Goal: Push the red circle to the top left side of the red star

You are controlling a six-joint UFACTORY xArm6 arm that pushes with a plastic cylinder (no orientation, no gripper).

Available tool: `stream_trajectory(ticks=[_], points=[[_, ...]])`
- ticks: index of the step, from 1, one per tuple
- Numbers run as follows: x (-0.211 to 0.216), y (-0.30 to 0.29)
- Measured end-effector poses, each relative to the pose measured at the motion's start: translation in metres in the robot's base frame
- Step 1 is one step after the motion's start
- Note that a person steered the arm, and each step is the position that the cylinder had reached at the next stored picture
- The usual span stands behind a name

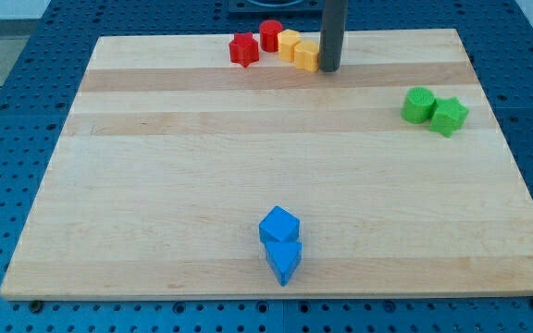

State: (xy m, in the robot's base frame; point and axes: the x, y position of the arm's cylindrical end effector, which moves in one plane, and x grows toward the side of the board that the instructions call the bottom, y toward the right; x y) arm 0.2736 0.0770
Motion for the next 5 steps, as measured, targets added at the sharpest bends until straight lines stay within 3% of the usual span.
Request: stream_trajectory(ticks=[4, 5], points=[[-0.01, 0.012], [-0.042, 0.031]])
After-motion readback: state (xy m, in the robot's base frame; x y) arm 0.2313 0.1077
